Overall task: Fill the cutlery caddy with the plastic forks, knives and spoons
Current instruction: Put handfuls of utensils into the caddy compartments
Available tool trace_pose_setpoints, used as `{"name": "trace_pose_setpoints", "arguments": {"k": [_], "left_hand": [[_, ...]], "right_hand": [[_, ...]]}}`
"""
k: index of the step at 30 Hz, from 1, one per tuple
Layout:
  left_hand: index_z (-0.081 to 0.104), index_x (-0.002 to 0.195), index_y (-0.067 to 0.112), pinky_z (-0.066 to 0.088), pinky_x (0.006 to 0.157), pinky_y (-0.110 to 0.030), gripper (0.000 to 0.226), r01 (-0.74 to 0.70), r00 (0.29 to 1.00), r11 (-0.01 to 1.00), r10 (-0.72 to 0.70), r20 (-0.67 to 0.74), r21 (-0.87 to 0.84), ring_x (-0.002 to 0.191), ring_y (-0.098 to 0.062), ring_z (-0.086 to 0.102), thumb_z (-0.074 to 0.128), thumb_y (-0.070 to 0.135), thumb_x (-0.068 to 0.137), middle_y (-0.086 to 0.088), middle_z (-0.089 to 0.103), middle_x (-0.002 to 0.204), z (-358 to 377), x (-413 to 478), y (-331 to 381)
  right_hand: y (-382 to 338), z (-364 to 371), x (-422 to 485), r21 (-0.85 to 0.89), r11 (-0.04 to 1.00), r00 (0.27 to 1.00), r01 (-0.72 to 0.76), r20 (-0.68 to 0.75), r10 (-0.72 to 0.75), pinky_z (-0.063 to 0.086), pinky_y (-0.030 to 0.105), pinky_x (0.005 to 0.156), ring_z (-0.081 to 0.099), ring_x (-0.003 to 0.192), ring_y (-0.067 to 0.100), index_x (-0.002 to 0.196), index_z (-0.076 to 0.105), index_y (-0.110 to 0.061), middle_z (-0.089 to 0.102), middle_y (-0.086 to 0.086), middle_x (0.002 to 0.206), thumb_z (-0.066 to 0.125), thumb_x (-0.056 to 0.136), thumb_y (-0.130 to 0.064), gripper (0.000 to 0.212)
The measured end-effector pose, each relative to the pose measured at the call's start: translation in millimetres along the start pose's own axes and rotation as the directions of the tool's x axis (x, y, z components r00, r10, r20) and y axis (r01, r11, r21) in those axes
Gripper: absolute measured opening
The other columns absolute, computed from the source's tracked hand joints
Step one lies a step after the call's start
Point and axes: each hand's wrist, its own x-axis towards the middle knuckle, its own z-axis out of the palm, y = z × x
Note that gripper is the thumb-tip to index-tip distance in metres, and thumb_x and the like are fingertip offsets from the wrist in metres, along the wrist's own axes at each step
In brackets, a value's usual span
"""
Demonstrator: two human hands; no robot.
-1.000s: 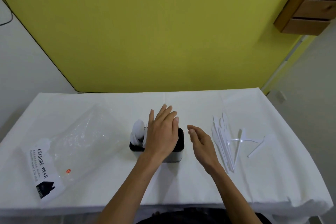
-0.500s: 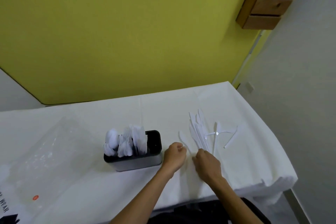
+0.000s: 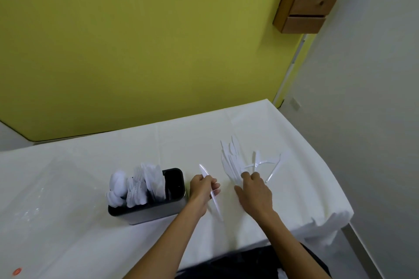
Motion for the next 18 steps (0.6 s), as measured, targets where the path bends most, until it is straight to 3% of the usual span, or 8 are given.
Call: {"name": "trace_pose_setpoints", "arguments": {"k": [2, 4, 7, 10, 15, 18], "left_hand": [[0.056, 0.091, 0.001, 0.062, 0.078, -0.040, 0.006, 0.017, 0.999, 1.000, -0.016, -0.030, 0.012, 0.066, -0.022, 0.064, 0.050, 0.000, 0.089, -0.011, 0.062, 0.078, 2.4, 0.0, -1.7], [0.055, 0.093, 0.002, 0.061, 0.084, -0.041, 0.007, 0.019, 0.999, 0.999, -0.018, -0.037, 0.026, 0.069, -0.022, 0.066, 0.052, 0.001, 0.087, -0.009, 0.063, 0.079, 4.8, 0.0, -2.1], [0.055, 0.096, 0.004, 0.061, 0.075, -0.036, 0.011, 0.029, 0.999, 0.999, -0.028, -0.024, 0.027, 0.076, -0.022, 0.069, 0.057, 0.007, 0.085, -0.009, 0.064, 0.088, 5.9, 4.6, -3.0], [0.057, 0.106, 0.002, 0.060, 0.070, -0.034, 0.026, 0.052, 0.999, 0.997, -0.053, 0.007, 0.062, 0.082, -0.022, 0.071, 0.065, 0.016, 0.086, -0.010, 0.065, 0.095, 7.4, 10.7, -5.3], [0.059, 0.111, 0.008, 0.063, 0.074, -0.037, 0.053, 0.035, 0.994, 0.995, -0.045, 0.102, 0.095, 0.085, -0.021, 0.072, 0.080, 0.044, 0.079, -0.007, 0.069, 0.101, 15.1, 13.7, -1.1], [0.058, 0.110, 0.010, 0.062, 0.078, -0.038, 0.051, -0.023, 0.996, 0.981, 0.006, 0.090, 0.193, 0.083, -0.020, 0.071, 0.076, 0.048, 0.081, -0.004, 0.073, 0.094, 20.7, 15.9, 1.1]], "right_hand": [[-4.5, 4.9, 3.6, -0.090, 0.995, 0.999, -0.031, 0.037, 0.034, 0.040, 0.027, 0.065, 0.058, 0.083, 0.023, 0.111, 0.050, -0.013, 0.057, 0.005, 0.102, 0.054, 0.097, -0.029, 0.022], [-9.9, 7.5, 6.1, -0.155, 0.988, 0.996, -0.026, 0.080, 0.039, 0.032, 0.026, 0.055, 0.053, 0.070, 0.025, 0.098, 0.049, -0.013, 0.053, 0.003, 0.086, 0.049, 0.094, -0.015, 0.005], [-13.6, 1.0, 10.8, -0.198, 0.980, 0.986, 0.017, 0.164, 0.016, 0.033, 0.027, 0.055, 0.049, 0.062, 0.027, 0.078, 0.044, -0.012, 0.038, -0.001, 0.062, 0.051, 0.083, -0.009, 0.009], [-13.3, -7.5, 10.7, -0.184, 0.982, 0.983, 0.036, 0.182, -0.002, 0.036, 0.027, 0.059, 0.049, 0.060, 0.024, 0.063, 0.034, -0.015, 0.038, -0.002, 0.059, 0.054, 0.082, -0.015, 0.028], [-16.9, -16.9, -1.6, -0.080, 0.993, 0.976, 0.088, 0.205, -0.070, 0.026, 0.026, 0.050, 0.040, 0.056, 0.021, 0.066, 0.031, -0.014, 0.041, 0.000, 0.064, 0.051, 0.083, -0.019, 0.027], [-24.8, -19.8, -12.2, 0.004, 0.972, 0.948, 0.236, 0.220, -0.231, 0.028, 0.024, 0.050, 0.049, 0.066, 0.023, 0.090, 0.050, -0.015, 0.051, 0.003, 0.073, 0.051, 0.090, -0.022, 0.007]]}}
